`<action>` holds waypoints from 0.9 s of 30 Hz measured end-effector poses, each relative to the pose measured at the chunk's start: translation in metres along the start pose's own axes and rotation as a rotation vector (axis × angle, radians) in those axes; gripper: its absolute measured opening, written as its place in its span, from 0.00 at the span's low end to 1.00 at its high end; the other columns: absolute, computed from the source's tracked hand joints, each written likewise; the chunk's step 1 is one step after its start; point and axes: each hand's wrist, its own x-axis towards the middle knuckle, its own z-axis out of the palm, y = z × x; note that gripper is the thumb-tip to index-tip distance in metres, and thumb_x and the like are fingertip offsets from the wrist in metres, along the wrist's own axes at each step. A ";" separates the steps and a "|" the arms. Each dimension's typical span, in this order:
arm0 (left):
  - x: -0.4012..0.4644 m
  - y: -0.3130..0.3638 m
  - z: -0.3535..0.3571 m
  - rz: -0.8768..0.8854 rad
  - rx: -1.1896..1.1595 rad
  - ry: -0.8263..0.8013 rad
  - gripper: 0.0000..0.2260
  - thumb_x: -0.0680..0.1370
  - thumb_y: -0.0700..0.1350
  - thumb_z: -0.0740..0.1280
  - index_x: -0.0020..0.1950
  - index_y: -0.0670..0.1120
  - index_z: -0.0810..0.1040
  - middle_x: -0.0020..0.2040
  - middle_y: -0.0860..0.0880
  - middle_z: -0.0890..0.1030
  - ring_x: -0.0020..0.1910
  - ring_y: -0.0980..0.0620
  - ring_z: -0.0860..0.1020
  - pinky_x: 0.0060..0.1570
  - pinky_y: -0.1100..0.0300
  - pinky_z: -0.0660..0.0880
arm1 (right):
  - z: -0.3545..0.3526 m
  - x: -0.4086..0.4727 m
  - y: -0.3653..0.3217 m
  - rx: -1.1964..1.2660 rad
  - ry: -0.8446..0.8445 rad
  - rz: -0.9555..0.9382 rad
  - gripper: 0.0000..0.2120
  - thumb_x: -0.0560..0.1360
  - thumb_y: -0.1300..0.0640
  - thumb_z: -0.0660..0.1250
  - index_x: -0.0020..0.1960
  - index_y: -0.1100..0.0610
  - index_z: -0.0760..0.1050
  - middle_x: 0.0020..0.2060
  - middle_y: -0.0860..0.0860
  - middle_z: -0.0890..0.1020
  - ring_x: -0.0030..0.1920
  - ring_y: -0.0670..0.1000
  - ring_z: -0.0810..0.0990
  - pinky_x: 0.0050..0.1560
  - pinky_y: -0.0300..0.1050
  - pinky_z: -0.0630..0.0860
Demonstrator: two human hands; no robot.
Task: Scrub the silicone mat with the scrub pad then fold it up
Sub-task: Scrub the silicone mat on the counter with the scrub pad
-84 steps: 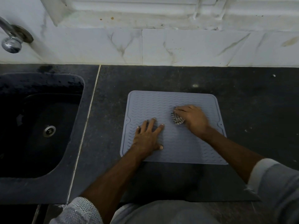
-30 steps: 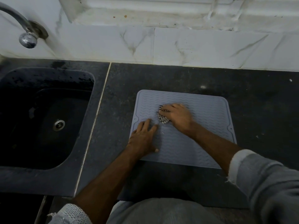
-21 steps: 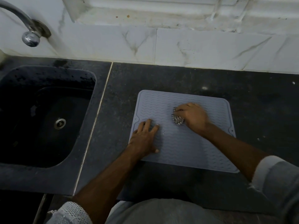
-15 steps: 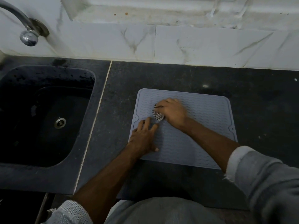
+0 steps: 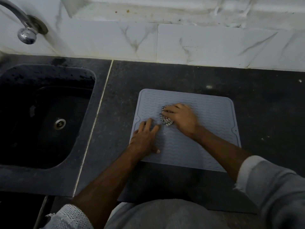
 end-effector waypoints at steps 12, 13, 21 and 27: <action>-0.003 -0.001 0.000 0.016 -0.016 0.009 0.48 0.68 0.58 0.74 0.78 0.54 0.48 0.78 0.47 0.41 0.76 0.41 0.43 0.70 0.38 0.54 | -0.004 -0.028 0.026 -0.037 -0.025 0.003 0.24 0.66 0.66 0.71 0.62 0.54 0.76 0.62 0.55 0.77 0.61 0.61 0.73 0.59 0.57 0.67; -0.003 -0.001 0.000 0.015 -0.014 0.010 0.48 0.68 0.58 0.74 0.78 0.54 0.48 0.78 0.47 0.41 0.76 0.41 0.44 0.70 0.38 0.55 | -0.005 -0.021 0.022 -0.035 -0.014 0.013 0.24 0.67 0.66 0.70 0.62 0.54 0.76 0.63 0.55 0.76 0.62 0.61 0.72 0.60 0.56 0.66; -0.001 -0.001 0.003 0.006 0.009 0.025 0.47 0.67 0.59 0.74 0.77 0.52 0.49 0.78 0.47 0.41 0.75 0.41 0.45 0.70 0.38 0.55 | 0.003 0.019 -0.018 0.003 -0.028 -0.056 0.23 0.71 0.63 0.68 0.65 0.53 0.73 0.66 0.53 0.73 0.65 0.58 0.68 0.63 0.54 0.62; -0.001 -0.003 0.004 0.020 -0.028 0.023 0.47 0.67 0.58 0.74 0.78 0.54 0.49 0.78 0.47 0.41 0.76 0.41 0.43 0.70 0.38 0.54 | 0.003 -0.028 0.023 -0.048 0.073 -0.068 0.28 0.58 0.69 0.77 0.56 0.56 0.80 0.55 0.56 0.81 0.53 0.61 0.79 0.52 0.57 0.74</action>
